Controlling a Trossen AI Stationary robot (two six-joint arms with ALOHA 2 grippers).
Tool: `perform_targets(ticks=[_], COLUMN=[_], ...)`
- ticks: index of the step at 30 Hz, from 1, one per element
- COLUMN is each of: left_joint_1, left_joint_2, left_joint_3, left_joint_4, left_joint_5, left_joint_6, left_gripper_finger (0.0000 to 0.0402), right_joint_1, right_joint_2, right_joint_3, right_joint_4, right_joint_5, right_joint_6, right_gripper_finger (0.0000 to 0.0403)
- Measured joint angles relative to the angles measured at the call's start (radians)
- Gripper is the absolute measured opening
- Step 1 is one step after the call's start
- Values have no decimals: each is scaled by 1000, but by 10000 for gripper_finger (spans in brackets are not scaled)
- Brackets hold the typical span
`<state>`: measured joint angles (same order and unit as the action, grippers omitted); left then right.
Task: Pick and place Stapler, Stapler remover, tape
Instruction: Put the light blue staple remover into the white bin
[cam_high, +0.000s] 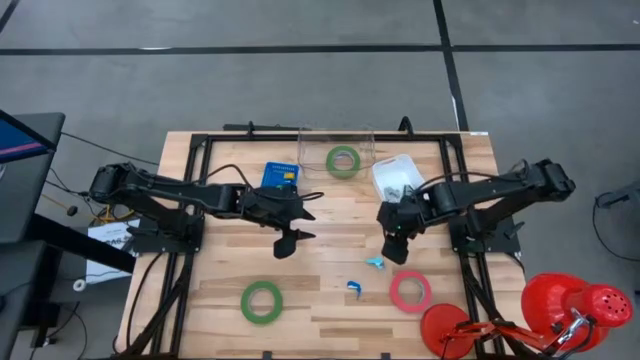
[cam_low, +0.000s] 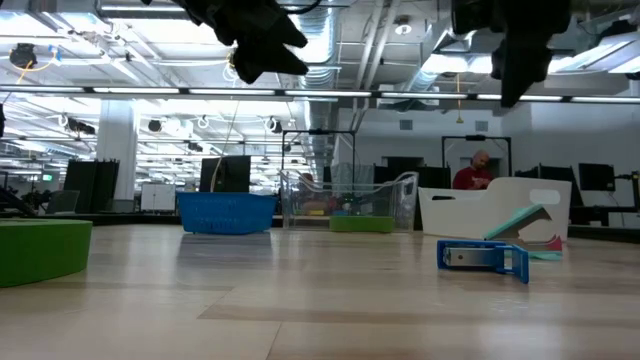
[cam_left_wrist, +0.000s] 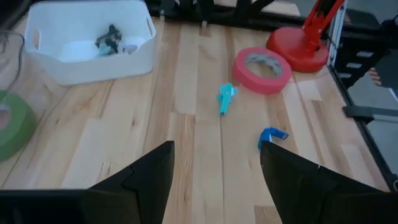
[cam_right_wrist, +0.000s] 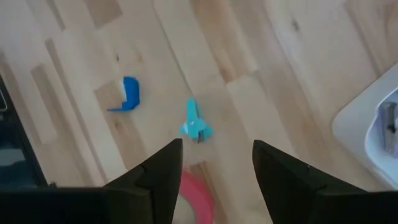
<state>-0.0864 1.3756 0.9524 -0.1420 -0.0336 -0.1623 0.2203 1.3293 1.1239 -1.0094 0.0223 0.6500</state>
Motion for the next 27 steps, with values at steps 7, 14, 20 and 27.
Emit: perform_targets(ticks=[7, 14, 20, 27], left_joint_1=[0, 0, 0, 0], left_joint_2=[-81, -199, -268, -318], left_joint_3=[1, 1, 1, 1], left_joint_4=[-11, -15, -14, -13], left_joint_5=[0, 0, 0, 0], left_joint_6=[0, 0, 0, 0], left_gripper_finger=[227, 227, 227, 227], right_joint_1=[82, 154, 174, 174], right_joint_2=[0, 0, 1, 1], right_joint_3=[-39, -142, -241, -362], right_joint_4=[0, 122, 275, 396], right_joint_5=[0, 0, 1, 27], right_joint_6=[21, 32, 27, 24], right_gripper_finger=[197, 205, 205, 205])
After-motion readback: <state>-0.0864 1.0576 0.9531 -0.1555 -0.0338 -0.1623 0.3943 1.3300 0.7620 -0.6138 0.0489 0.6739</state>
